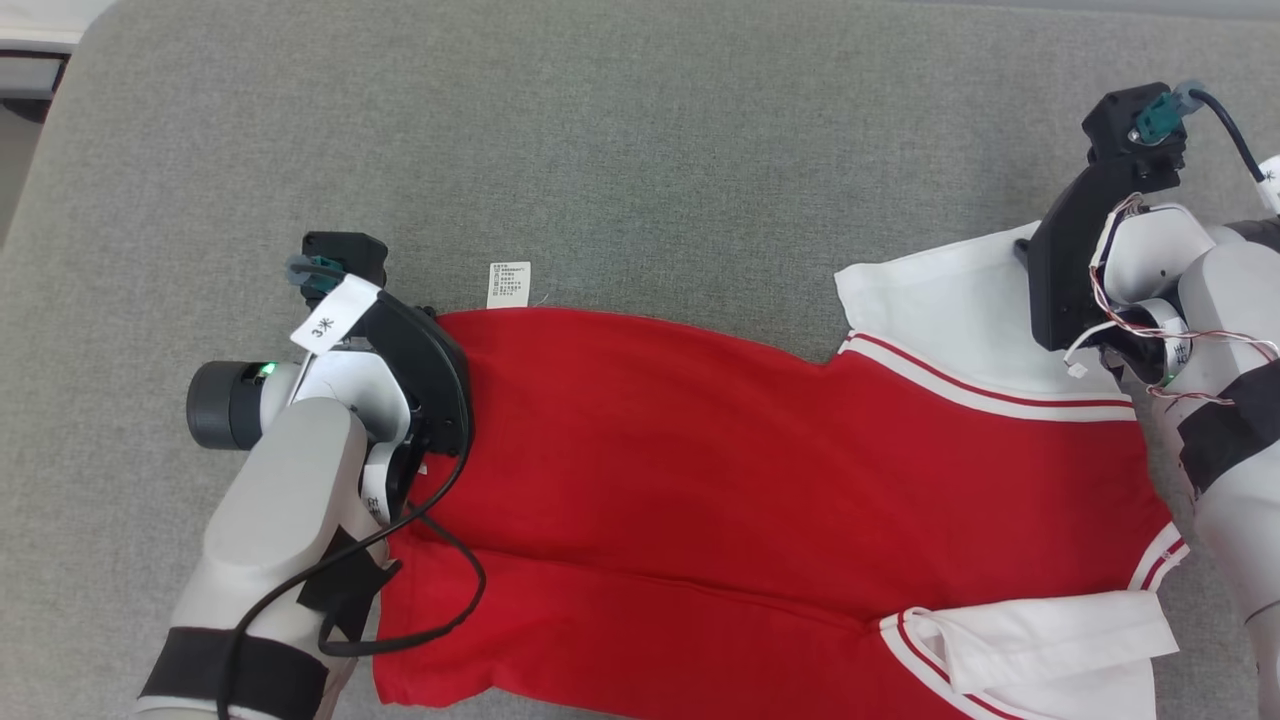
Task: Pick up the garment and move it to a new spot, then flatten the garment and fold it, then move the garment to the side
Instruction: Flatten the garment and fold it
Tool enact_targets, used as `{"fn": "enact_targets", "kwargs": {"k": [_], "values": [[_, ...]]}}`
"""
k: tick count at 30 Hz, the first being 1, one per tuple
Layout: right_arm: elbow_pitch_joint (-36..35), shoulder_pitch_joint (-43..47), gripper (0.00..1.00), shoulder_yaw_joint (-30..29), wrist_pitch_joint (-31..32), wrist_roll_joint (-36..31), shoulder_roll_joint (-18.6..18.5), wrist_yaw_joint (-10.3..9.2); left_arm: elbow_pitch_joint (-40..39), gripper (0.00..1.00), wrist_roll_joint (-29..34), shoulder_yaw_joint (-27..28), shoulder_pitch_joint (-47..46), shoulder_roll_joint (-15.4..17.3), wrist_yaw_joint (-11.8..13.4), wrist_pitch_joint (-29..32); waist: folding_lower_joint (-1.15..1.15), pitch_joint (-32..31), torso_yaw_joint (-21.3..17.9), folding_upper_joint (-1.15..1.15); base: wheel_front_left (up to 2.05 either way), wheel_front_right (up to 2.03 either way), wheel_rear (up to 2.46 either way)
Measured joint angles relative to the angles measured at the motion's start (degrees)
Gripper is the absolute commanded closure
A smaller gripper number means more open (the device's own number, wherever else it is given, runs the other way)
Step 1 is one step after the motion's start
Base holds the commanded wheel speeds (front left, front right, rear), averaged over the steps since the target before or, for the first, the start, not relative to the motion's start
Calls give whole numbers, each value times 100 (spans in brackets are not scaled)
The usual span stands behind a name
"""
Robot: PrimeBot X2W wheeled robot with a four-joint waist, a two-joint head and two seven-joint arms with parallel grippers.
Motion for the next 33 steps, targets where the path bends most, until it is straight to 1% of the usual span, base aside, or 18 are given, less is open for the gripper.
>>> {"fn": "enact_targets", "kwargs": {"k": [1,2,3,4,7,11,14,18,21,24,26,30,33], "values": [[33,-2,63,0,-1,0,0,-1,11,100,-9,-19,-3,-2,0,-16,0,-2,8,0,0,0,0],[66,-2,73,-2,-1,0,-10,-13,29,100,-38,-45,-9,-3,-1,-30,0,-4,18,0,0,0,0],[82,-3,89,0,0,-1,-31,-19,43,100,-57,-57,-13,-5,-4,-40,0,-8,31,0,0,0,0],[99,-7,100,1,2,-1,-44,-23,52,100,-64,-57,-13,-10,-5,-40,0,-13,42,0,0,0,0],[135,-19,100,10,16,-8,-44,-43,81,100,-94,-60,-13,-15,-7,-71,0,-21,58,0,0,0,0],[170,-24,100,-3,-124,-11,-45,-65,104,100,-131,-59,-14,-23,-7,-207,0,-34,63,0,0,0,0],[237,-36,100,-70,-375,-10,-35,-144,160,100,-141,-53,-26,-21,-7,-363,0,-92,34,0,0,0,0],[230,-68,100,-253,-667,103,29,-194,162,100,-140,-45,-130,-20,-7,-570,0,-156,-20,0,0,0,0],[223,-73,100,-372,-858,211,77,-198,165,100,-141,-38,-154,-20,-37,-719,0,-210,-60,0,0,0,0],[221,-40,100,-398,-1016,266,82,-176,199,100,-141,-44,-186,-20,-67,-804,0,-275,-94,0,0,0,0],[192,70,100,-404,-1131,290,85,-140,201,100,-141,-56,-187,-19,-158,-898,0,-327,-113,0,0,0,0],[-38,378,100,-485,-1441,426,90,-79,186,100,-141,-102,-127,-19,-254,-1112,0,-454,-139,0,0,0,0],[-321,707,100,-454,-1669,472,76,18,163,100,-141,-125,125,-10,-331,-1291,0,-568,-152,0,0,0,0]]}}
